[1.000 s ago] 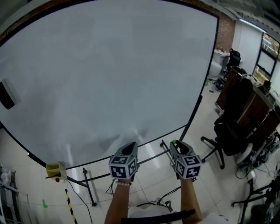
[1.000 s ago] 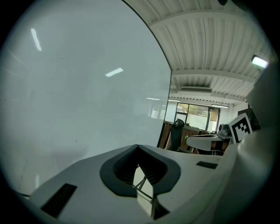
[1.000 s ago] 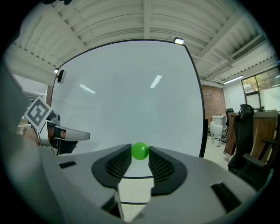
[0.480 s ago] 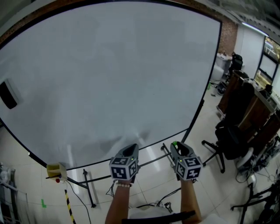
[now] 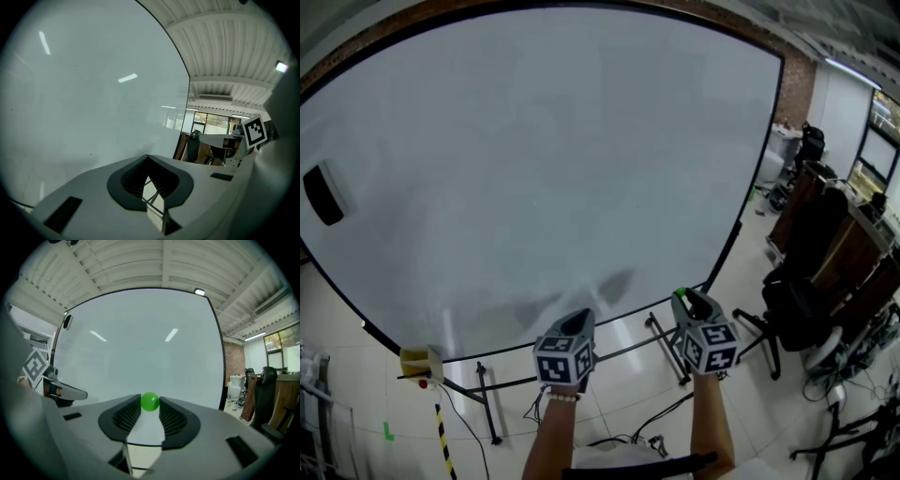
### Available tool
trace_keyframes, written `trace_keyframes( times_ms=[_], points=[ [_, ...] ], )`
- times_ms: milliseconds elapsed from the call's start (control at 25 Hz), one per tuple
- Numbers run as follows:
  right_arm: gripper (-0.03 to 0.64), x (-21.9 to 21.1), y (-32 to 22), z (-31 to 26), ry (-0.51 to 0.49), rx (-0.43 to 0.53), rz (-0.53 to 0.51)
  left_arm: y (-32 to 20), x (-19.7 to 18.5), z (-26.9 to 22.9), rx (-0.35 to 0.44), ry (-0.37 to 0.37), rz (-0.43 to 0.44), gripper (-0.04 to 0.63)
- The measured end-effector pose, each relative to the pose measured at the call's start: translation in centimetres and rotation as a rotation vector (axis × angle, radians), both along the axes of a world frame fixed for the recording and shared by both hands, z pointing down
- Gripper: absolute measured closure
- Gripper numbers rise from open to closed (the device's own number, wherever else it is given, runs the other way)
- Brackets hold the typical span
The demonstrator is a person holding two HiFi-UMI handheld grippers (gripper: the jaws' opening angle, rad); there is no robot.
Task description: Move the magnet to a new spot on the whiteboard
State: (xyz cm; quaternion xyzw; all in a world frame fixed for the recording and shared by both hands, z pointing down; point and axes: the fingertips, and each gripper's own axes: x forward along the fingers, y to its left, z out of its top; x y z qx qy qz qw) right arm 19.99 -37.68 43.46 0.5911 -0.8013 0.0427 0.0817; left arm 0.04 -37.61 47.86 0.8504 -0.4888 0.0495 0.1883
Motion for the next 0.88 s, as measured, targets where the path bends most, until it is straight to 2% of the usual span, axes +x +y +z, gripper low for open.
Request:
trace_keyframes(
  times_ms=[320,880],
  points=[
    [0.486,-0.2,-1.7,-4.9,0.045,0.088,-0.021,0.1,-0.5,-0.3,-0.004,-0.008,-0.017,0.603],
    [0.486,-3.6,-4.5,-15.3,0.111,0.261,-0.086,1.0,-1.8,-0.5,-0.004,0.0,-0.036,0.603]
  ],
)
